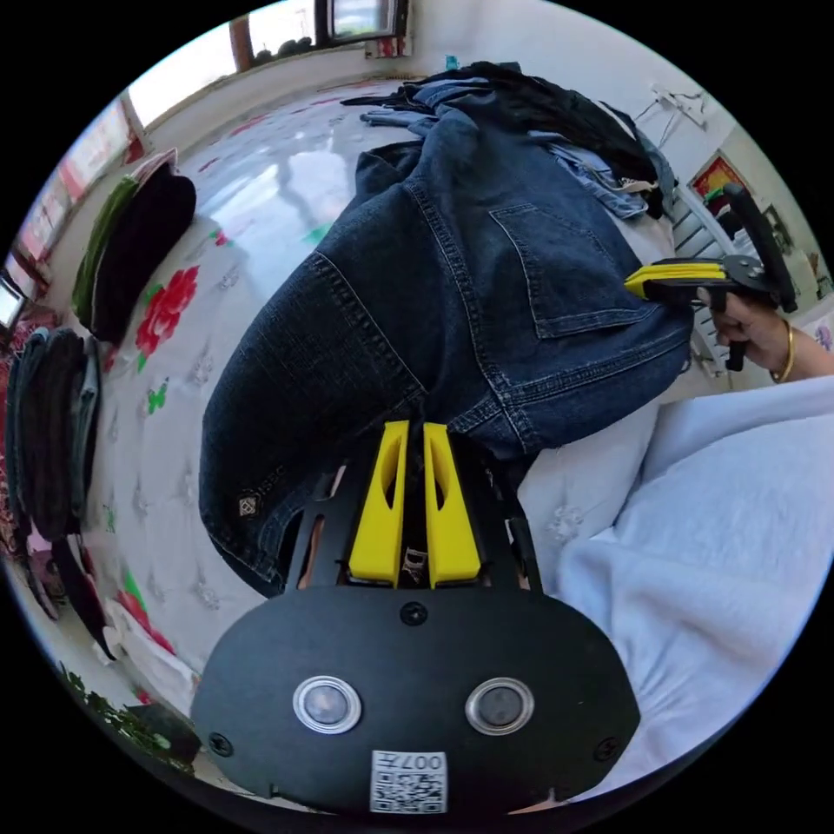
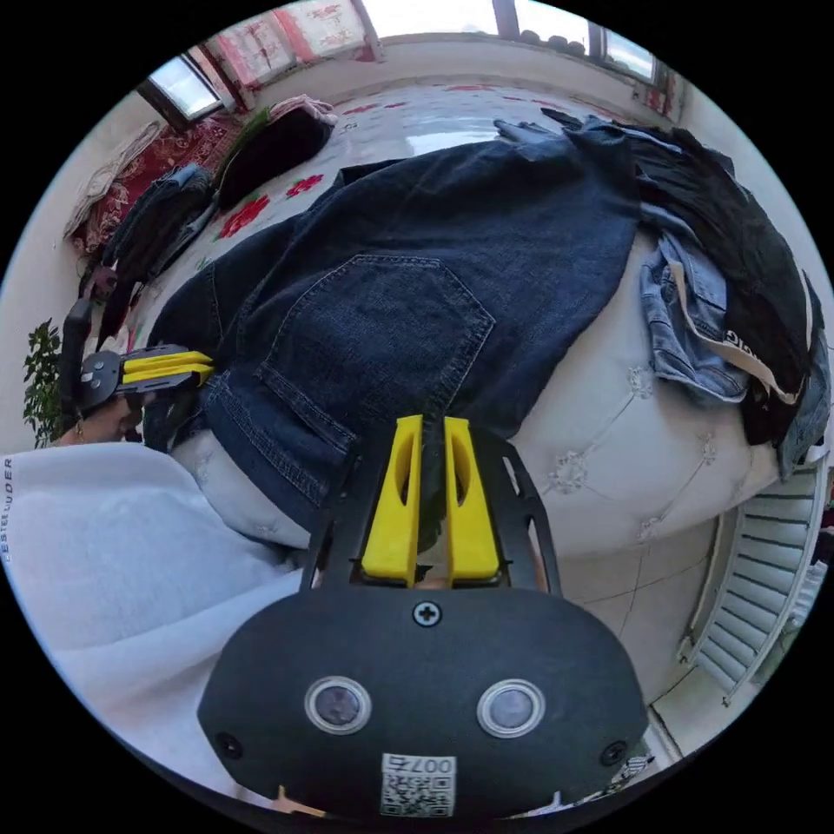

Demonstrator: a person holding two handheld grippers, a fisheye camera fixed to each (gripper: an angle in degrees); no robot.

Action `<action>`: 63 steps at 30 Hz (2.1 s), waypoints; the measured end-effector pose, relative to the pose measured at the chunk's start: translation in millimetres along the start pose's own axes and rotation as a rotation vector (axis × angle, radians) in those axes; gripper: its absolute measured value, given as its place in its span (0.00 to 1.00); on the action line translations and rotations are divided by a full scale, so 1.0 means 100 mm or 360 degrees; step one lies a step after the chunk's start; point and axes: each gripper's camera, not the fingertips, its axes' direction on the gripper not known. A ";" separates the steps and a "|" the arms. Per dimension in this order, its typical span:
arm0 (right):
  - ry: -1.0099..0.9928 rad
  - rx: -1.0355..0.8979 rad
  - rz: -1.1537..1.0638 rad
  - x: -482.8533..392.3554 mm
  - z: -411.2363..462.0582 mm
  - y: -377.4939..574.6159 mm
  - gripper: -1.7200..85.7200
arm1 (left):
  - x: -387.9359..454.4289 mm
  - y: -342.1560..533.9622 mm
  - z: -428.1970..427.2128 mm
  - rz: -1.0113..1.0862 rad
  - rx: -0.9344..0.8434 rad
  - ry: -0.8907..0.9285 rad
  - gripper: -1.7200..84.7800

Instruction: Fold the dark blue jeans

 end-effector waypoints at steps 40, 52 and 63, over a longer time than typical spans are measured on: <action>-0.0097 0.0352 0.0206 2.02 -1.91 -3.00 0.02 | -1.65 2.46 -1.30 -0.2209 -0.0078 0.0022 0.07; -0.0315 0.0653 0.0200 2.09 -3.05 -0.26 0.03 | -1.16 3.24 -2.87 -0.2135 0.0206 -0.0522 0.06; 0.0122 0.0688 0.0624 2.37 -2.83 0.09 0.09 | -0.88 3.38 -2.58 -0.2391 0.0173 -0.0353 0.10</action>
